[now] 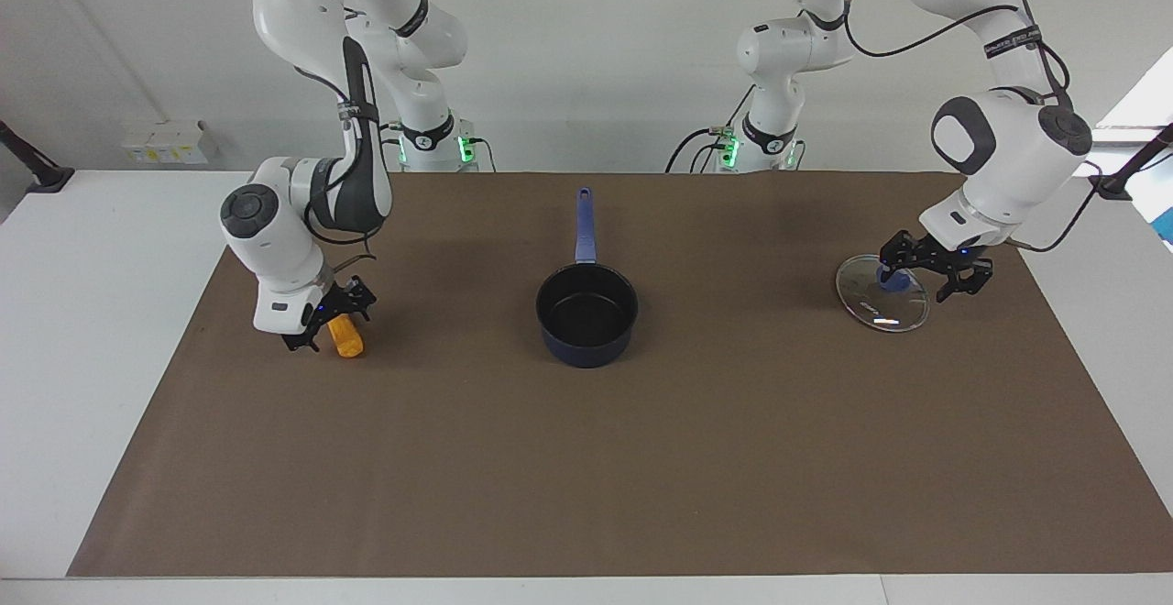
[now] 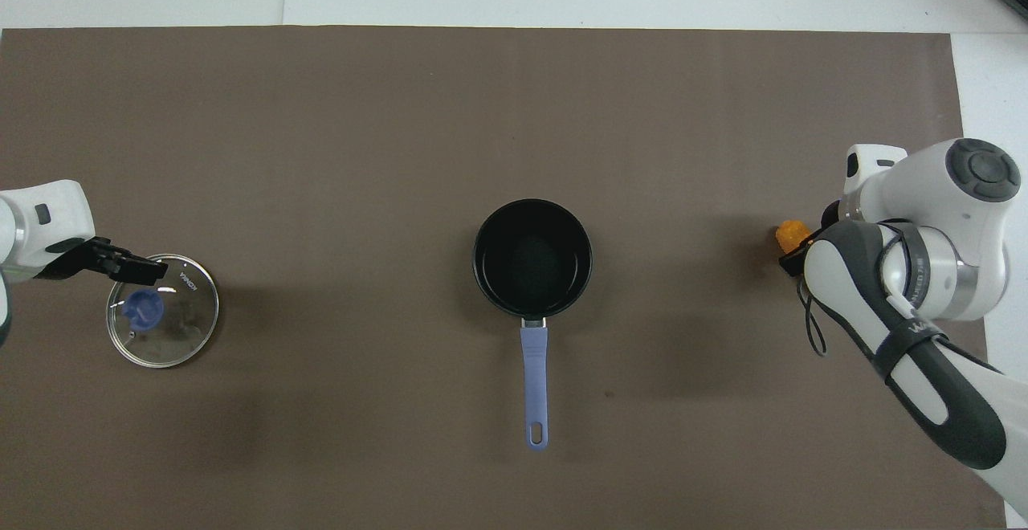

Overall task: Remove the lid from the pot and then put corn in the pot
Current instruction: 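Set the lid down with the left gripper while the right gripper reaches the corn, then grasp the yellow corn with the right gripper while the left gripper withdraws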

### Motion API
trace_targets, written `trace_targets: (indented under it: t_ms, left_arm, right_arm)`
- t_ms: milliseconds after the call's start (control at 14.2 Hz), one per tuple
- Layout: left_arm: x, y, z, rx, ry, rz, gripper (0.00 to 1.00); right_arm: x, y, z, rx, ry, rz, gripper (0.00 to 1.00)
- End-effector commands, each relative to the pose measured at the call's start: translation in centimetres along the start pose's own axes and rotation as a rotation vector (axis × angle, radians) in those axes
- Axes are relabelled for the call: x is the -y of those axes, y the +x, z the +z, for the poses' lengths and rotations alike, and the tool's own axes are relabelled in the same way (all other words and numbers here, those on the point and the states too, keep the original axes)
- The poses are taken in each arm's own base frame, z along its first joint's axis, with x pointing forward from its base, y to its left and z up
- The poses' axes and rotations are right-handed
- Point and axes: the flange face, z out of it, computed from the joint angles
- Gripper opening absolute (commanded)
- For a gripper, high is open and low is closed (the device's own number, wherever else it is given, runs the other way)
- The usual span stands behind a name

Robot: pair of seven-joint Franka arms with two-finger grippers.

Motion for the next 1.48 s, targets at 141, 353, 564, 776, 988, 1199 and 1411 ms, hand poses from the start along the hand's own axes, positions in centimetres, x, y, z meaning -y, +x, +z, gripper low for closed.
trace_targets:
  t_ms: [141, 353, 564, 776, 988, 1199, 1411]
  left_arm:
    - [-4.4, 4.7, -4.8, 0.008, -0.005, -0.251, 1.00]
    - [-6.7, 6.1, -6.3, 0.009, 0.067, -0.349, 1.00]
    - [-7.3, 6.7, -9.0, 0.025, 0.066, -0.389, 1.00]
    - [-7.4, 6.7, -11.9, 0.042, 0.064, -0.384, 1.00]
    - [-7.5, 6.0, -15.4, 0.068, 0.061, -0.387, 1.00]
    - [-7.4, 5.2, -18.8, 0.075, 0.059, -0.361, 1.00]
    - [-7.8, 3.9, -20.4, 0.065, 0.055, -0.330, 1.00]
  right_arm:
    - [0.1, -0.6, 0.5, -0.017, -0.010, -0.019, 0.27]
    - [-0.5, -0.9, 0.5, -0.024, -0.016, 0.003, 0.00]
    - [-0.8, -0.6, -0.7, -0.032, -0.021, 0.038, 0.00]
    - [-0.6, 0.4, -5.8, -0.044, -0.022, 0.187, 0.00]
    - [1.7, 1.9, -11.9, -0.074, -0.032, 0.338, 0.00]
    - [4.0, 4.5, -18.1, -0.082, -0.032, 0.458, 0.00]
    - [7.5, 7.6, -22.5, -0.097, -0.046, 0.525, 0.00]
